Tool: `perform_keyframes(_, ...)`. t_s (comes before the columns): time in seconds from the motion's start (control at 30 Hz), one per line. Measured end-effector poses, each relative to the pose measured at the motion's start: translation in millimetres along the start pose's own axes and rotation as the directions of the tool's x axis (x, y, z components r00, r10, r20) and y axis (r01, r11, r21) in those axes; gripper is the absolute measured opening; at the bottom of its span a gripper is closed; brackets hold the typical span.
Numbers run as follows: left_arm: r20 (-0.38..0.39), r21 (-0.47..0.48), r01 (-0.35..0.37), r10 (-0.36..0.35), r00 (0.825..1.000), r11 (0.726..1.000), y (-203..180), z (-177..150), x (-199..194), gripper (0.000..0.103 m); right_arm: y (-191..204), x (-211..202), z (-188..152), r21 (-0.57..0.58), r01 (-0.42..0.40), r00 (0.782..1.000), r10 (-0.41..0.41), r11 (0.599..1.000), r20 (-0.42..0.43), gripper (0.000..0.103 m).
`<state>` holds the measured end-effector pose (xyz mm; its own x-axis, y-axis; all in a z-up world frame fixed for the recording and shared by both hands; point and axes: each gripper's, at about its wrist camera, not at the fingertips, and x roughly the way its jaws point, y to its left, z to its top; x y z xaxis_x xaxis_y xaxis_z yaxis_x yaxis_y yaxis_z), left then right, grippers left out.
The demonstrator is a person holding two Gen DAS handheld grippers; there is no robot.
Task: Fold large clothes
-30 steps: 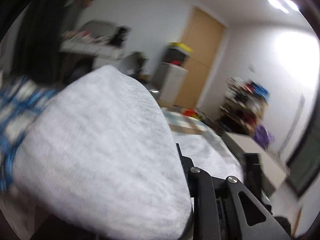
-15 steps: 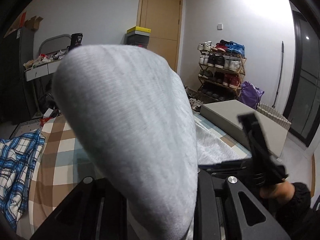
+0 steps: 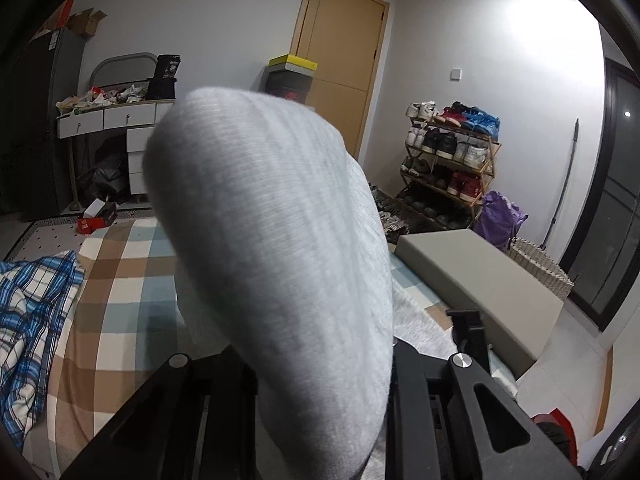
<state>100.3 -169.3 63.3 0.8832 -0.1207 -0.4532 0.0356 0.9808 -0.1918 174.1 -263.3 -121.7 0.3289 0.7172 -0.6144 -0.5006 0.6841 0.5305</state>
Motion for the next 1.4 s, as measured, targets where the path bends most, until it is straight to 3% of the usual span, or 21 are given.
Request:
perform_keyframes(0.13,0.01,0.043,0.035,-0.036,0.999,0.998,-24.0,14.9,8.2,0.015,0.1,-3.2,-5.0,0.006,-0.014,1.0,0.014,1.0,0.004,0.016)
perform_keyframes(0.23,-0.044,0.11,0.024,-0.02,0.999,0.994,-50.8,6.1,33.6,0.015,-3.4,-6.4,-4.7,0.021,-0.048,0.999,0.048,0.999,-0.004,0.016)
perform_keyframes(0.33,-0.147,0.181,0.0,0.027,0.989,0.983,-77.8,-21.0,75.7,0.015,-18.3,-22.3,-1.6,0.047,-0.092,0.994,0.094,0.995,-0.052,0.017)
perform_keyframes(0.43,-0.23,0.208,0.01,0.038,0.972,0.978,-95.1,-50.1,102.5,0.018,-41.0,-67.7,0.4,0.017,0.008,1.0,-0.008,1.0,-0.005,0.026)
perform_keyframes(0.53,-0.19,0.329,-0.062,0.131,0.973,0.942,-121.3,-73.1,109.3,0.027,-74.2,-116.4,1.3,0.112,0.109,0.988,-0.12,0.988,0.097,0.056)
perform_keyframes(0.57,-0.179,0.38,-0.082,0.16,0.971,0.921,-131.1,-81.8,111.1,0.03,-82.8,-128.4,0.6,0.137,0.099,0.985,-0.117,0.986,0.125,0.056)
perform_keyframes(0.67,-0.158,0.522,-0.087,0.197,0.968,0.848,-152.9,-105.2,110.6,0.046,-107.8,-154.5,-1.2,0.238,-0.021,0.978,-0.03,0.971,0.209,0.056)
perform_keyframes(0.77,-0.142,0.585,-0.085,0.206,0.968,0.807,-165.0,-124.9,100.0,0.059,-119.8,-161.1,-1.4,0.296,-0.206,0.95,0.118,0.933,0.288,0.057)
perform_keyframes(0.9,-0.126,0.648,-0.053,0.176,0.976,0.76,-171.8,-143.1,77.2,0.073,-104.5,-142.3,11.0,0.265,-0.312,0.934,0.244,0.912,0.262,0.062)
perform_keyframes(1.0,-0.13,0.644,-0.038,0.158,0.979,0.764,-171.4,-145.1,69.9,0.073,-84.5,-126.9,10.9,0.236,-0.263,0.957,0.223,0.935,0.183,0.07)
perform_keyframes(1.1,-0.136,0.627,-0.014,0.127,0.982,0.779,-170.9,-138.8,67.1,0.073,-84.5,-103.6,10.9,0.296,-0.314,0.947,0.278,0.902,0.158,0.07)
perform_keyframes(1.13,-0.14,0.622,-0.004,0.115,0.983,0.783,-171.0,-135.6,72.6,0.073,-85.8,-97.5,11.6,0.314,-0.305,0.95,0.267,0.899,0.159,0.068)
perform_keyframes(1.2,-0.15,0.607,0.019,0.091,0.984,0.794,-167.6,-132.2,75.9,0.073,-87.7,-90.3,12.8,0.334,-0.27,0.96,0.225,0.903,0.169,0.055)
perform_keyframes(1.23,-0.154,0.604,0.028,0.082,0.985,0.796,-168.0,-133.0,75.7,0.073,-89.7,-86.3,13.2,0.347,-0.275,0.957,0.222,0.897,0.185,0.03)
perform_keyframes(1.27,-0.156,0.601,0.034,0.075,0.985,0.798,-169.3,-132.7,78.2,0.073,-89.6,-84.7,14.0,0.355,-0.305,0.947,0.243,0.884,0.209,0.013)
perform_keyframes(1.33,-0.133,0.604,0.025,0.069,0.989,0.797,-169.3,-128.7,73.7,0.073,-71.4,-100.9,18.0,0.283,-0.32,0.93,0.243,0.904,0.275,0.008)
perform_keyframes(1.4,-0.079,0.608,0.007,0.052,0.996,0.794,-168.3,-129.4,61.9,0.073,-33.0,-133.7,24.1,0.085,-0.323,0.892,0.273,0.943,0.36,0.007)
